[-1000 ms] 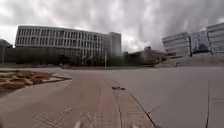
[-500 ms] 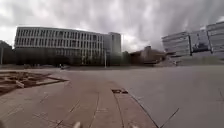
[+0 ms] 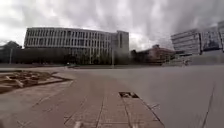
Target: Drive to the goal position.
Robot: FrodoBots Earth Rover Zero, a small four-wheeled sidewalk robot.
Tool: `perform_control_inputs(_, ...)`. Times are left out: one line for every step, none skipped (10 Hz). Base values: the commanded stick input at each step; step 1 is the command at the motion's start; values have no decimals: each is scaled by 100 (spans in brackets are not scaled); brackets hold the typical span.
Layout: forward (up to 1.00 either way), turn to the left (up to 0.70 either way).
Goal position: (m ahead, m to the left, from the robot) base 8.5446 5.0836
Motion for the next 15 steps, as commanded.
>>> perform_control_inputs(70,29)
perform_control_inputs(70,0)
perform_control_inputs(70,0)
perform_control_inputs(70,0)
perform_control_inputs(70,1)
perform_control_inputs(70,18)
perform_control_inputs(70,35)
perform_control_inputs(70,35)
perform_control_inputs(70,32)
perform_control_inputs(70,15)
perform_control_inputs(70,0)
perform_control_inputs(70,0)
perform_control_inputs(70,0)
perform_control_inputs(70,0)
perform_control_inputs(70,0)
